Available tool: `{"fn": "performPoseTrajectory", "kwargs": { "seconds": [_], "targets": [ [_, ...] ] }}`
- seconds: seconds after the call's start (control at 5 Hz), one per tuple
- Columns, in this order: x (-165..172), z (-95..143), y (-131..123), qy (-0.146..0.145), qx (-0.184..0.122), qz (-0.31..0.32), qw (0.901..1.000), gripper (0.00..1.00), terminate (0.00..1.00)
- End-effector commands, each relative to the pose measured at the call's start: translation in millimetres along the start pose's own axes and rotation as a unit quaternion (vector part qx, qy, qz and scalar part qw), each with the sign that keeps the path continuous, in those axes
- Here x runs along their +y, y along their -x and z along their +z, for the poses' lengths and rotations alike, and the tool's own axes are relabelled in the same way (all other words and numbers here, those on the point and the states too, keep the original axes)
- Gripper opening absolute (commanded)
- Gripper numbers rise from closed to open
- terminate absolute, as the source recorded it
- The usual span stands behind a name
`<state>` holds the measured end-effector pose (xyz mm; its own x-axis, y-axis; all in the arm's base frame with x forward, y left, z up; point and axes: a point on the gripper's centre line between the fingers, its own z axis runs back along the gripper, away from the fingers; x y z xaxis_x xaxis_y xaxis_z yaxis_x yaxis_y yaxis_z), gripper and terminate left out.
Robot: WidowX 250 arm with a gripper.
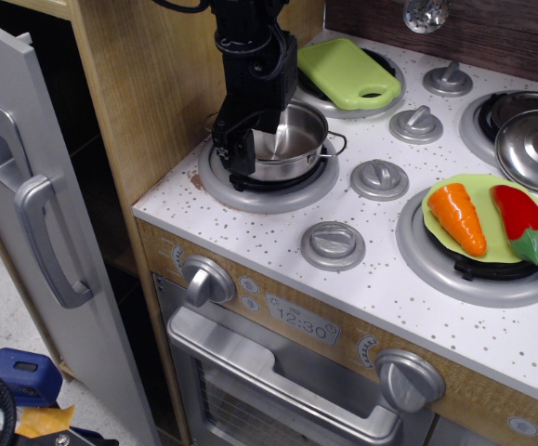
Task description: Pick up pan from stove
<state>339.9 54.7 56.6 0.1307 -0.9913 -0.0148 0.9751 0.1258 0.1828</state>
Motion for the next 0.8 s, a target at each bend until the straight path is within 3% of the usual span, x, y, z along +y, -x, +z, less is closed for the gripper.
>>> {"fn": "performPoseTrajectory", "kwargs": {
  "seconds": [0.0, 0.4, 0.6],
  "targets": [
    [0, 0, 0, 0.0, 0.0, 0.0, 1.0, 1.0, 0.0],
    [0, -7, 3, 0.002, -0.006, 0.0, 1.0, 1.0, 0.0],
    [-1, -14, 5, 0.001, -0.012, 0.005, 0.9999, 0.0, 0.0]
  ]
}}
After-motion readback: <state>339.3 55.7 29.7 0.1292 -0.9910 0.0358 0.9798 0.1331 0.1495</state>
